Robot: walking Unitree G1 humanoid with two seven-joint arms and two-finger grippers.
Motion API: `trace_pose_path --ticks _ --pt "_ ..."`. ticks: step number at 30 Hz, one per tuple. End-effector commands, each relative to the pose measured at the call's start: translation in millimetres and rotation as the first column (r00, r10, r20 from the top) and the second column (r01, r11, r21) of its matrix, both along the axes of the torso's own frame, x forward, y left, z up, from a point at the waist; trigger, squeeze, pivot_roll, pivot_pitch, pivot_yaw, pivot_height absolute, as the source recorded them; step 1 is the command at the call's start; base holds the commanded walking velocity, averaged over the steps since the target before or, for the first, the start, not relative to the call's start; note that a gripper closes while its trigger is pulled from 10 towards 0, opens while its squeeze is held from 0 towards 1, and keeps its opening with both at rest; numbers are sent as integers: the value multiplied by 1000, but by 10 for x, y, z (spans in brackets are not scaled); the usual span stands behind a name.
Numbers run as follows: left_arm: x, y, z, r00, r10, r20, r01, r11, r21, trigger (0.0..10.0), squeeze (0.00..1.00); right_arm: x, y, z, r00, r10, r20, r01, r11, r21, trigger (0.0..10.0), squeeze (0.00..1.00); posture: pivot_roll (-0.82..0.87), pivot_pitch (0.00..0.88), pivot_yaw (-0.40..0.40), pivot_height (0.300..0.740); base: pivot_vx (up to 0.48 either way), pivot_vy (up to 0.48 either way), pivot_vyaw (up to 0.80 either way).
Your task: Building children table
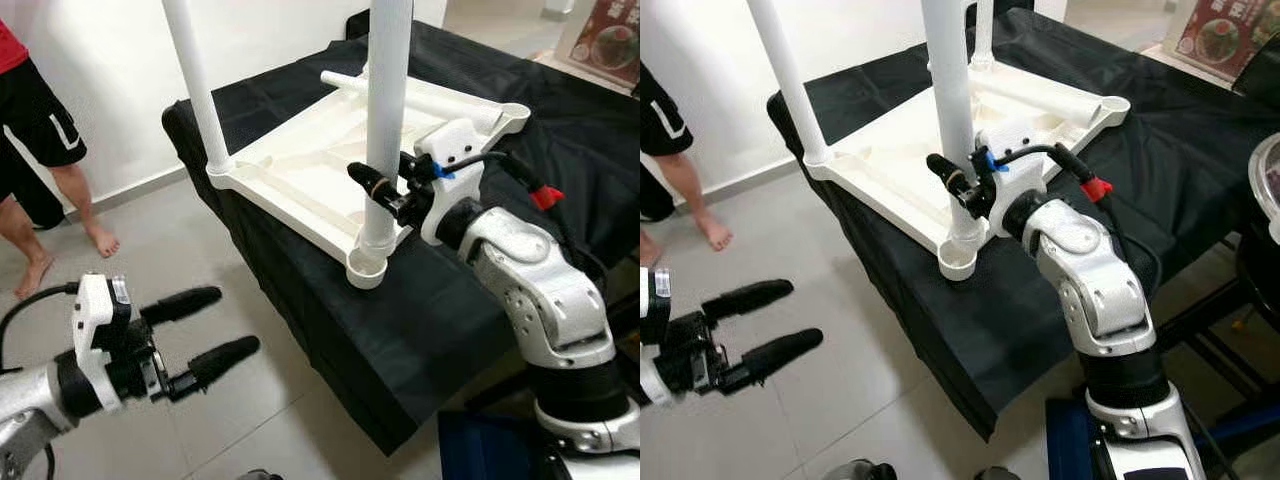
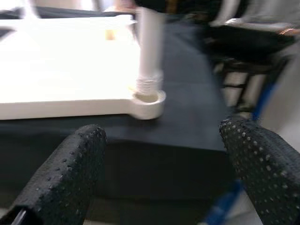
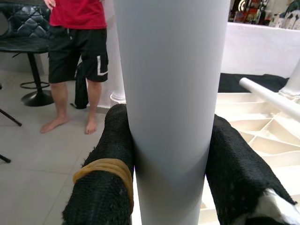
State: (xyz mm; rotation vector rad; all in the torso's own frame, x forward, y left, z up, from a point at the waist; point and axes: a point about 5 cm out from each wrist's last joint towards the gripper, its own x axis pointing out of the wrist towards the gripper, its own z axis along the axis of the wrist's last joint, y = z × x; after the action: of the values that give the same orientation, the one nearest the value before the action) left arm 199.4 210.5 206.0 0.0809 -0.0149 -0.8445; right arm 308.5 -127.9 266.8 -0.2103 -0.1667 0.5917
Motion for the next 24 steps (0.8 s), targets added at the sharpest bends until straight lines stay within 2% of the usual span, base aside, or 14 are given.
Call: trace_pose_path --ticks 1,2,4,7,11,16,20,24 --pt "40 -8 -39 999 50 15 -50 998 23 10000 0 -44 70 0 999 39 15 -39 999 -11 10000 0 3 165 16 740 0 0 0" --pt "71 -78 -94 996 86 40 -88 995 54 10000 0 -56 71 -23 999 40 11 -40 999 -15 10000 0 3 162 15 740 0 0 0" --pt "71 -232 -222 993 95 73 -102 990 98 10000 0 -76 80 -58 999 45 1 -45 999 -16 10000 0 -2 154 17 740 0 0 0" --pt "59 -298 -283 994 95 45 -98 994 58 10000 0 -88 95 -54 999 51 -1 -51 999 -13 10000 0 -7 158 19 740 0 0 0" --pt "64 -268 -276 994 107 28 -107 994 -17 10000 0 -99 109 -45 998 63 -7 -63 998 -17 10000 0 -4 165 16 740 0 0 0" --pt "49 -223 -334 993 121 17 -120 993 -9 10000 0 -112 136 -53 996 82 -19 -83 996 -35 10000 0 -1 168 18 740 0 0 0" --pt "-5 -421 -484 992 127 5 -127 992 19 10000 0 -118 172 -66 995 99 -29 -100 994 -46 10000 0 2 172 17 740 0 0 0" --pt "-23 -537 -526 991 135 1 -135 991 23 10000 0 -122 188 -77 994 105 -33 -107 993 -53 10000 0 1 178 19 740 0 0 0"
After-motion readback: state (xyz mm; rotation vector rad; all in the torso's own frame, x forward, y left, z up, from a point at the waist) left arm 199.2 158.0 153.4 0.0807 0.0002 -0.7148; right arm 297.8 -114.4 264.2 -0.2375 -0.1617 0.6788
